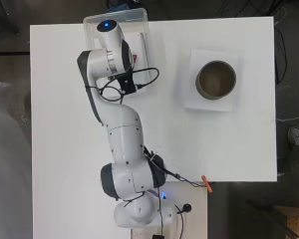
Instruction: Teleoperate dual arm-hand system to remove items from a box
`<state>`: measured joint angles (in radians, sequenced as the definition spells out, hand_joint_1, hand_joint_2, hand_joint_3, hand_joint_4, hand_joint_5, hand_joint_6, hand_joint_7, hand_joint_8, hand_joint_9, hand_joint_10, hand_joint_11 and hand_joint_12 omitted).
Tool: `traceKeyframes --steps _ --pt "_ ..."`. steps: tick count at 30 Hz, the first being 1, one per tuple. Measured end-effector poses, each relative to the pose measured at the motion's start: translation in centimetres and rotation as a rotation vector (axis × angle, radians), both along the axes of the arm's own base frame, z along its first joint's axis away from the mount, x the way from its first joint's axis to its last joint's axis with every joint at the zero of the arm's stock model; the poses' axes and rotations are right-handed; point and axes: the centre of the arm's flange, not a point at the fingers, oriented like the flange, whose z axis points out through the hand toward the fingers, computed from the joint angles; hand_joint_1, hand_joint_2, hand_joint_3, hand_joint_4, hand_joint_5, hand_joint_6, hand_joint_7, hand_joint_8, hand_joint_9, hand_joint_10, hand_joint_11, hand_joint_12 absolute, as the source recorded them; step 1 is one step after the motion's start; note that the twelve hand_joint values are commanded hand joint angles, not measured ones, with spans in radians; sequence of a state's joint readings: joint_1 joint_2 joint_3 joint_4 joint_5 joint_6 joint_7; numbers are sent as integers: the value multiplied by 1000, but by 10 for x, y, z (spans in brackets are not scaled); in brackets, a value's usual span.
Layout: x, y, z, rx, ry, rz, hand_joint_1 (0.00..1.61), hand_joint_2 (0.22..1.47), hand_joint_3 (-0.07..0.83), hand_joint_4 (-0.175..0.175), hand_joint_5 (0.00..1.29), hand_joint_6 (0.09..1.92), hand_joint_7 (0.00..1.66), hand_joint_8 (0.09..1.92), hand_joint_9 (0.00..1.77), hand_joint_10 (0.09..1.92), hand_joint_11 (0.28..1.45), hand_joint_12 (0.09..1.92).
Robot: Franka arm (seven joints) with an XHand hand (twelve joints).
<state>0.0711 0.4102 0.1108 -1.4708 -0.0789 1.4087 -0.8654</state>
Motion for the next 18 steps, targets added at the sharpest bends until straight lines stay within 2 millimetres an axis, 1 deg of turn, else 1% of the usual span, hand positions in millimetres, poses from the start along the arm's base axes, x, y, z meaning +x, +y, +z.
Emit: traceKeyframes --steps 2,4,6,9,11,13,15,17,18 --pt "-11 5 0 -51 -45 53 0 911 1 14 431 87 407 87 442 87 400 87" --pt "-24 11 -1 -104 -89 107 0 879 -11 12 325 87 382 87 415 87 412 87" --pt "-38 16 1 -165 -165 141 5 860 -14 13 274 87 398 87 443 87 427 87" --pt "-62 24 -6 -209 -257 131 22 841 -16 21 264 87 391 87 454 87 426 87" --pt "-74 27 -5 -194 -312 105 25 837 -14 28 246 87 334 87 425 87 423 87" --pt "-76 27 0 -181 -347 73 65 854 -3 35 251 87 309 87 410 87 427 87" --pt "-71 22 4 -174 -374 42 83 863 1 39 255 87 294 87 406 87 432 87" --pt "-64 12 8 -171 -395 -3 81 865 1 41 234 87 267 87 398 87 436 87" --pt "-56 1 9 -172 -409 -37 79 862 0 40 219 87 256 87 393 87 437 87"
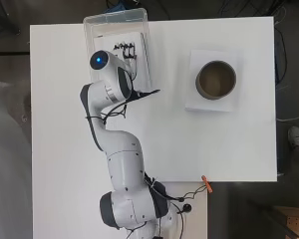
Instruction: Teleoperate dual arm-hand system to remove items from a box
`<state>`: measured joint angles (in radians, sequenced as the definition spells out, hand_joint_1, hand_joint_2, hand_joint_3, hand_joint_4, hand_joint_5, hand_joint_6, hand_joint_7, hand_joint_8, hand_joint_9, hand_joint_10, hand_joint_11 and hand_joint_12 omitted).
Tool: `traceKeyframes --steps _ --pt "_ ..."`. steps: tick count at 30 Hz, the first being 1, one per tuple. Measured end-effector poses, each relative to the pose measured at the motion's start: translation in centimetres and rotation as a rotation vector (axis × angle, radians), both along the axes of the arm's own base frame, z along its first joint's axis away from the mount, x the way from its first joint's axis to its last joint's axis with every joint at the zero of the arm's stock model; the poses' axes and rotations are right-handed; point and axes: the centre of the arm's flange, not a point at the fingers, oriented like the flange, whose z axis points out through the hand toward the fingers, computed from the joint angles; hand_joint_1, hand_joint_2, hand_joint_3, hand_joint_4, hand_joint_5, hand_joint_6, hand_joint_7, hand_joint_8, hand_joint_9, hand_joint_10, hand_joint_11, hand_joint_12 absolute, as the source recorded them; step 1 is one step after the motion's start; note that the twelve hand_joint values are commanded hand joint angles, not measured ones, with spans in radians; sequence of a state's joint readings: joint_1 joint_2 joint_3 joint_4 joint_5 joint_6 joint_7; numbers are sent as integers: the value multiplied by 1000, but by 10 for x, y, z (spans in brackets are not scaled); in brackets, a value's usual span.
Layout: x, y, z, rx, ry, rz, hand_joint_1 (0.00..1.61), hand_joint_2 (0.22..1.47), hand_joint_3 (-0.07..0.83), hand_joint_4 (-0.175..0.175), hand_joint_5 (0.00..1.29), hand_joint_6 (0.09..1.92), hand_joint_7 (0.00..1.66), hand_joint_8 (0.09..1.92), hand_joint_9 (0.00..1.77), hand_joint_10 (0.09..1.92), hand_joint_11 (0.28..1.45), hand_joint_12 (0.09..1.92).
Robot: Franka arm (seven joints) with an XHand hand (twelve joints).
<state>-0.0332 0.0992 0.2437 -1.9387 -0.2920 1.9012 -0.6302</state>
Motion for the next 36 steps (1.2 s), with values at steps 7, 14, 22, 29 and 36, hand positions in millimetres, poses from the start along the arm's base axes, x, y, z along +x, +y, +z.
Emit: traceKeyframes --steps 7,14,22,29,36 --pt "59 -35 -31 32 49 -64 109 826 -6 36 233 87 297 87 417 87 432 87" --pt "60 -18 -69 41 143 -4 61 826 -1 23 216 87 298 87 425 87 430 87" --pt "56 0 -91 61 224 48 46 809 -6 32 194 87 255 87 393 87 428 87" --pt "22 11 -95 54 239 80 806 1043 5 52 621 766 749 884 957 846 702 560" --pt "-1 7 -86 83 97 64 883 1102 -4 110 815 555 981 1642 1170 1681 723 1448"
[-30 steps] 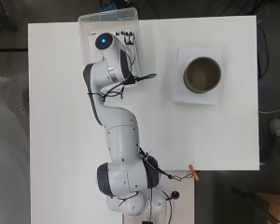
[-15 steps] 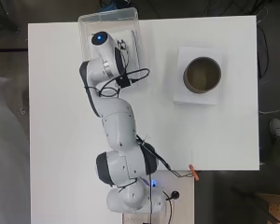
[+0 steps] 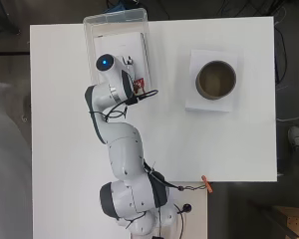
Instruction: Teleoperate dual arm-hand system to remove items from a box
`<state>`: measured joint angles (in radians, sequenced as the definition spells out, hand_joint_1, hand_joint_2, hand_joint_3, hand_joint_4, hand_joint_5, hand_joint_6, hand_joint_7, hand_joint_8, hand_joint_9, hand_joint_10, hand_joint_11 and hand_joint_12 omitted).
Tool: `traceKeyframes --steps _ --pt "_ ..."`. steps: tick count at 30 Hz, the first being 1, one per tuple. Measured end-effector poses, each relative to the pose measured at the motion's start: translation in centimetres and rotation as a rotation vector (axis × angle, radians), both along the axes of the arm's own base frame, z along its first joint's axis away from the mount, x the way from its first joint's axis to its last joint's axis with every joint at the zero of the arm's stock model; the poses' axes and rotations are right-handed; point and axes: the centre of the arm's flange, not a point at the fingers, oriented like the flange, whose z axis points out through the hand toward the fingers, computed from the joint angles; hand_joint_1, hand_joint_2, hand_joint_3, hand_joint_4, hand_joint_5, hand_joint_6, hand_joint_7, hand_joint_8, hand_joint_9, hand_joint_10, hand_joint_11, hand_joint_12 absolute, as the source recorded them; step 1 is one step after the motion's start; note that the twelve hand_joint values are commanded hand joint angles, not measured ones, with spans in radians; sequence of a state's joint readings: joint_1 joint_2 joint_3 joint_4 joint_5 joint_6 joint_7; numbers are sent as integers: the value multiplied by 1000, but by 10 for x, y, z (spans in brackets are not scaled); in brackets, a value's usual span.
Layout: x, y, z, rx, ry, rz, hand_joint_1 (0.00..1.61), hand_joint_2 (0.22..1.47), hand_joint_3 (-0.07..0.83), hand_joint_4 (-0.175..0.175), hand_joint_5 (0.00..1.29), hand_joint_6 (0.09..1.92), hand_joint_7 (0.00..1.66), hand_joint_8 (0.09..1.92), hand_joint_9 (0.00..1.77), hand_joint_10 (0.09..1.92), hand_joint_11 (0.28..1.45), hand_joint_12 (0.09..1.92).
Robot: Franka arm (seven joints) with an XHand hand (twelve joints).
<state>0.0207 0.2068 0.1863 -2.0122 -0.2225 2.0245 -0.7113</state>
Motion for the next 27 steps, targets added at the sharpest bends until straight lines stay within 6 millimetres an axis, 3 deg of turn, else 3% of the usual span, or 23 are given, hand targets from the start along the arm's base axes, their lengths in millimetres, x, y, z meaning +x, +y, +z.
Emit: traceKeyframes --steps 1,2,3,5,8,9,11,12,13,14,15,19,21,27 --pt "-1 -2 6 -3 -5 -6 723 1066 -9 78 714 317 737 1084 857 1147 563 954" --pt "-2 -1 9 -9 -11 -6 587 1040 -8 54 624 166 584 624 657 684 477 552" --pt "-4 -1 10 -16 -11 -2 512 1027 -6 43 577 87 524 332 573 377 448 295" --pt "-4 0 13 -19 4 4 455 1022 -1 36 546 87 514 87 551 105 452 87" --pt "3 9 36 22 3 14 425 1017 -1 21 515 87 570 87 613 87 473 87" --pt "3 13 46 26 -2 20 430 1028 0 12 524 87 678 87 742 87 516 87" --pt "-5 16 67 24 -36 29 511 1056 5 -5 599 87 845 1232 1023 1257 695 1094" --pt "-11 15 77 27 -55 34 670 1108 3 59 689 444 915 1577 1126 1583 766 1449" --pt "-20 11 90 41 -70 35 796 1148 2 112 753 811 972 1763 1208 1757 832 1653" --pt "-30 7 104 67 -84 30 875 1168 0 143 797 1009 1030 1857 1271 1844 883 1763" --pt "-40 3 117 107 -101 19 921 1174 -1 160 830 1095 1075 1902 1313 1885 916 1817" --pt "-83 -26 142 223 -131 -6 969 1168 -3 175 878 1138 1133 1920 1361 1920 961 1858" --pt "-101 -39 133 235 -108 -8 956 1177 1 175 856 1169 1142 1920 1372 1920 986 1865" --pt "-129 -66 117 280 6 -61 923 1205 1 175 802 1245 1128 1920 1346 1920 999 1872"
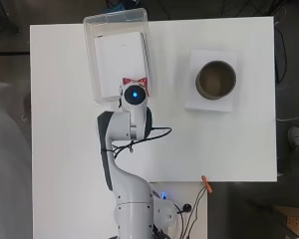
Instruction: Teleoperate dual arm-hand system to remove items from a box
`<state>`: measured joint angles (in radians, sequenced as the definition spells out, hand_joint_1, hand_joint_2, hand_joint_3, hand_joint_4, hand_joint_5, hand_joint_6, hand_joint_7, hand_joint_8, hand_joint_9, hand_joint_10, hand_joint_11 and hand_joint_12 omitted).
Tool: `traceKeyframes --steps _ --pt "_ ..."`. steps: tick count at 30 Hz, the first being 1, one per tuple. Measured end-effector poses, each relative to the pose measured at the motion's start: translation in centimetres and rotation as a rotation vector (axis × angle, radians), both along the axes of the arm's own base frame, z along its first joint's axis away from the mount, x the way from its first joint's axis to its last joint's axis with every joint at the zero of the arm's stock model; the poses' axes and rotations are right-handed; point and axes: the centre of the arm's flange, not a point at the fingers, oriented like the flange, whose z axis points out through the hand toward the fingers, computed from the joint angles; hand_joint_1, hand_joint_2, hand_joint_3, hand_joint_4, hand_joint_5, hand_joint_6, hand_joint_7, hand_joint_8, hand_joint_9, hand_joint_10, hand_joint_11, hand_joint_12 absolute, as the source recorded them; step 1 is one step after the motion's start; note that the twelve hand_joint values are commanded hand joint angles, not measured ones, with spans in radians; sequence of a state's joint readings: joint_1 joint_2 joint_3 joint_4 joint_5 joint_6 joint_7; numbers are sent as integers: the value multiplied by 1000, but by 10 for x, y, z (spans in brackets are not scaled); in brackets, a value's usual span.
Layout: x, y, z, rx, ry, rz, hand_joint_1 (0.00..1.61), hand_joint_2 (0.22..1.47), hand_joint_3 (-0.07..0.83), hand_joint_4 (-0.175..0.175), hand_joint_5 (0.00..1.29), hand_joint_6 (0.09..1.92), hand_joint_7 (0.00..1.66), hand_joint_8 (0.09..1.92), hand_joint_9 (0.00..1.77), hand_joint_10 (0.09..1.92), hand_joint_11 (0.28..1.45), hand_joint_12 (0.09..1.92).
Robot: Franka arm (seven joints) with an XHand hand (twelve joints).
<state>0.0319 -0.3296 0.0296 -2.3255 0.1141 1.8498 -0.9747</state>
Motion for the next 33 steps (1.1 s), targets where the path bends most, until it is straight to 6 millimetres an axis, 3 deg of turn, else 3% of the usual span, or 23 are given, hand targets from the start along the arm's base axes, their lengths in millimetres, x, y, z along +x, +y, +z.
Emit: traceKeyframes --steps 5,13,21,25,27,31,33 --pt "-21 -13 -21 27 33 -50 939 1194 -2 175 828 1221 1119 1920 1350 1920 1004 1878" --pt "-20 -25 -30 23 42 -137 962 1175 -2 175 862 1173 1165 1920 1407 1920 1041 1857" --pt "10 -33 -49 16 59 -168 967 1170 0 175 869 1159 1217 1920 1442 1920 1029 1819" --pt "15 -34 -49 13 51 -180 961 1175 1 175 857 1175 1232 1920 1445 1920 1000 1795" --pt "20 -32 -53 9 59 -184 958 1179 1 175 850 1185 1233 1920 1442 1920 971 1776" --pt "36 -17 -83 -13 118 -193 951 1186 2 175 835 1207 1208 1920 1419 1920 901 1734" --pt "39 -9 -88 -17 123 -190 952 1186 0 175 837 1204 1209 1919 1416 1919 881 1717"
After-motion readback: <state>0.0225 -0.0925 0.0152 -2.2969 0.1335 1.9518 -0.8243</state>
